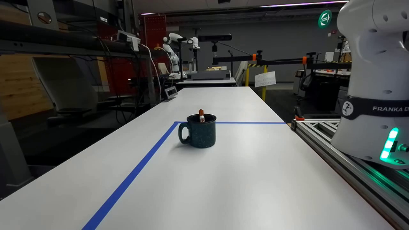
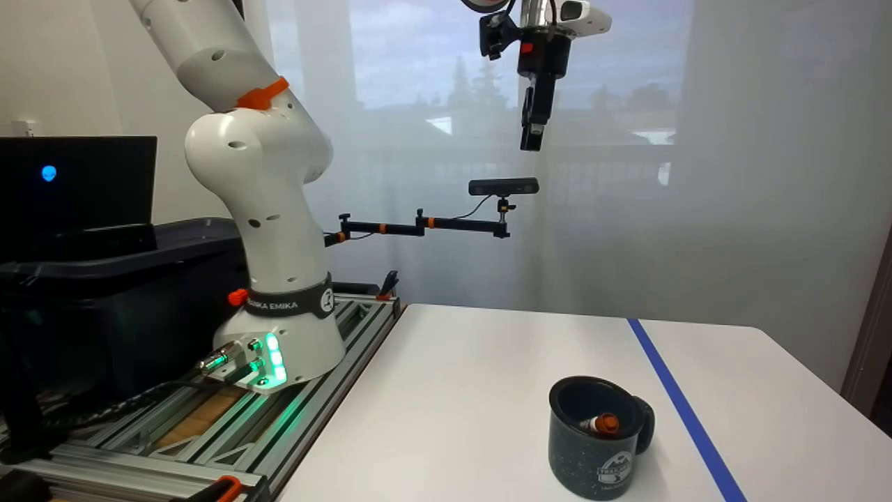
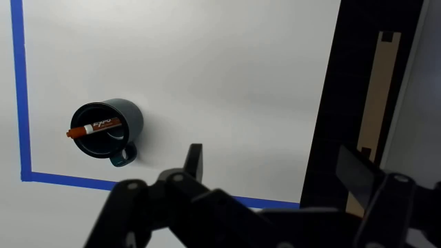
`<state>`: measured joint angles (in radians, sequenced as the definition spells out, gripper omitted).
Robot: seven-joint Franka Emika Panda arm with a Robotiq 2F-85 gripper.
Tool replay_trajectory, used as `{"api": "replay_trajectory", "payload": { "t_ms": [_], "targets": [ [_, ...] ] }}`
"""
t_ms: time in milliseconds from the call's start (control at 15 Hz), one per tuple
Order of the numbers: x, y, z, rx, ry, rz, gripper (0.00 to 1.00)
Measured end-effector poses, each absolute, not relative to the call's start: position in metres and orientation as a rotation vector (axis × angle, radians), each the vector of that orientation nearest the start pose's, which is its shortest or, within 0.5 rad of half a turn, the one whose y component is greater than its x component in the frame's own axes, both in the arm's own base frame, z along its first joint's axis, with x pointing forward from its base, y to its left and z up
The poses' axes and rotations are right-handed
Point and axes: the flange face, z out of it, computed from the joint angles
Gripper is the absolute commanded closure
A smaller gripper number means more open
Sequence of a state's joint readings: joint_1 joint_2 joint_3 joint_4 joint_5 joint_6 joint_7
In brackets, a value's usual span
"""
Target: Remove the marker from the mug.
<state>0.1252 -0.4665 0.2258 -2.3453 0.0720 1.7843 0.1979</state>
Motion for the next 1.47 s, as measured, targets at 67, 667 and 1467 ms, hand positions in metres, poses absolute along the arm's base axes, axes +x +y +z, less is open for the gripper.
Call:
{"api": "replay_trajectory", "payload": {
  "t_ms": [67, 667, 1467],
  "targets": [
    [0.373, 0.151, 0.494, -3.191, -0.168, 0.147, 0.00],
    [0.372, 0.148, 0.493, -3.224, -0.273, 0.172, 0.00],
    [0.364, 0.108, 0.479, -3.318, -0.564, 0.449, 0.00]
  ]
}}
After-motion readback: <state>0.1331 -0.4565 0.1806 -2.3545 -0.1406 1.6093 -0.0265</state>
